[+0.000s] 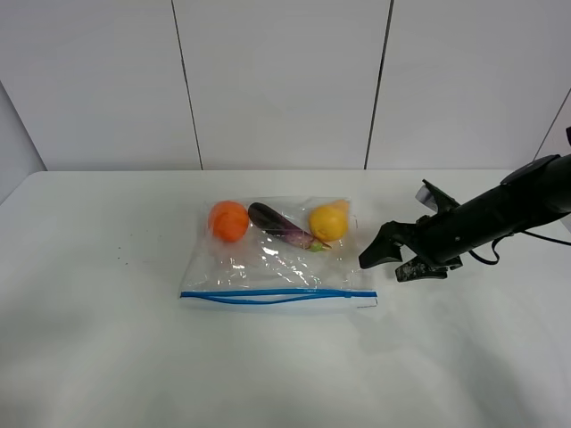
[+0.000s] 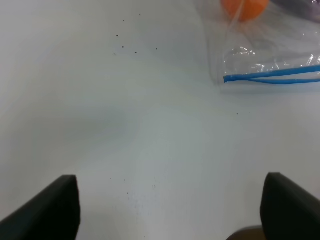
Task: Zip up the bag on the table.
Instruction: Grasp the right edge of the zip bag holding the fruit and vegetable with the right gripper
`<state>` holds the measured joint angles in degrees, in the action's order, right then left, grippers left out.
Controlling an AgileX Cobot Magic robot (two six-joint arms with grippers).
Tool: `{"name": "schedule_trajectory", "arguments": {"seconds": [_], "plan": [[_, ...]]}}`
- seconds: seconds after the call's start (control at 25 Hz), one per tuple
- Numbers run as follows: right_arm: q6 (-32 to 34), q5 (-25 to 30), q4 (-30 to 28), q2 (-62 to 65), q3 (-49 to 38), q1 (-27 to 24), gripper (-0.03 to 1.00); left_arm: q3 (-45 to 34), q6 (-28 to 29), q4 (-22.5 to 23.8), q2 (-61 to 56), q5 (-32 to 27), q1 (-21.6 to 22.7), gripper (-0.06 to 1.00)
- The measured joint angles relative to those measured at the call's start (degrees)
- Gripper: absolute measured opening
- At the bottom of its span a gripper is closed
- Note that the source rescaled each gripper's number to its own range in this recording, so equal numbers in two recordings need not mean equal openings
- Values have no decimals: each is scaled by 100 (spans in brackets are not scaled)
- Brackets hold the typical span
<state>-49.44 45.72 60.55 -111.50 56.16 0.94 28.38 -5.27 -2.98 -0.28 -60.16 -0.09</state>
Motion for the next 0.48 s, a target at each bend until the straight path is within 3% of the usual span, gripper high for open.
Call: {"name": "schedule_trajectory", "arguments": {"seconds": [0.48], "plan": [[-1411,519,1165,-827,11,0,90,0,0,0,0,0,0,100]]}}
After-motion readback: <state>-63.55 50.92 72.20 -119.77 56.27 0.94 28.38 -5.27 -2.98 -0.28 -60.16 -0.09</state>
